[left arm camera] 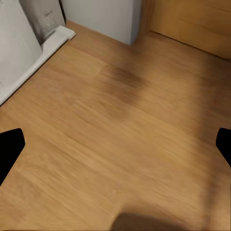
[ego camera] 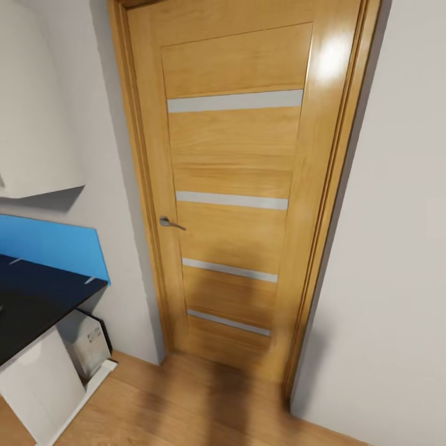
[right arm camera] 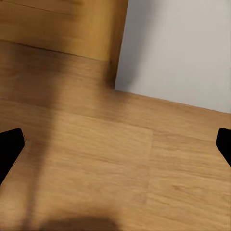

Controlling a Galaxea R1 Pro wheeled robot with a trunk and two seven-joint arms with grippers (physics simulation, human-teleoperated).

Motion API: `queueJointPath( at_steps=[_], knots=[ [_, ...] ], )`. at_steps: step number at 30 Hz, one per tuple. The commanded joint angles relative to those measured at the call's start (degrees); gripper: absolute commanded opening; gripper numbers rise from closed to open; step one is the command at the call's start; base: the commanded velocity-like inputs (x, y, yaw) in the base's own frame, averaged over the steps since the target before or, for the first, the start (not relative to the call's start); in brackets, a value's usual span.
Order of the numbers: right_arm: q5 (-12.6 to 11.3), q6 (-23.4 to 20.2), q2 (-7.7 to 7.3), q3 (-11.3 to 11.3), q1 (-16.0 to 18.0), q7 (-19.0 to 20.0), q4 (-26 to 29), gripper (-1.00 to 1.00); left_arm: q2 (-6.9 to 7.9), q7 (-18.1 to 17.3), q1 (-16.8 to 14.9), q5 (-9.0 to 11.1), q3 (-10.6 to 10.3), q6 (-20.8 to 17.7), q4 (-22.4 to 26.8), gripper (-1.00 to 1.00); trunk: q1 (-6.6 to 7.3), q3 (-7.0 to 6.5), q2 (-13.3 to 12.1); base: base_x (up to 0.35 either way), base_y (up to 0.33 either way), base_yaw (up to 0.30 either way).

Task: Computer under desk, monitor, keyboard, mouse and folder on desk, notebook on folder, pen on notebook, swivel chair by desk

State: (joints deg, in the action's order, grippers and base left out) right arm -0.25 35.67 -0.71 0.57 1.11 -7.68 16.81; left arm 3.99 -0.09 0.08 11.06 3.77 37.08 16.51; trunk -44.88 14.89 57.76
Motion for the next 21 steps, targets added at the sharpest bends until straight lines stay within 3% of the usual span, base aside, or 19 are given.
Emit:
queueJointPath(
  at_steps=[1,21],
  knots=[
    [-0.01,0.18,0.01,0.04,0.03,-0.05,-0.03,1.00,-0.02,0.08,0.01,0.03,0.04,0.73,-0.49,1.00,-0.01,0.03,0.05,0.008,0.000,0.267],
    [-0.03,0.19,0.17,0.12,0.07,-1.69,-0.03,1.00,-0.12,0.18,0.01,-0.09,-0.08,1.41,-1.30,1.00,-0.01,-0.09,0.05,0.001,0.000,0.283]
  ],
)
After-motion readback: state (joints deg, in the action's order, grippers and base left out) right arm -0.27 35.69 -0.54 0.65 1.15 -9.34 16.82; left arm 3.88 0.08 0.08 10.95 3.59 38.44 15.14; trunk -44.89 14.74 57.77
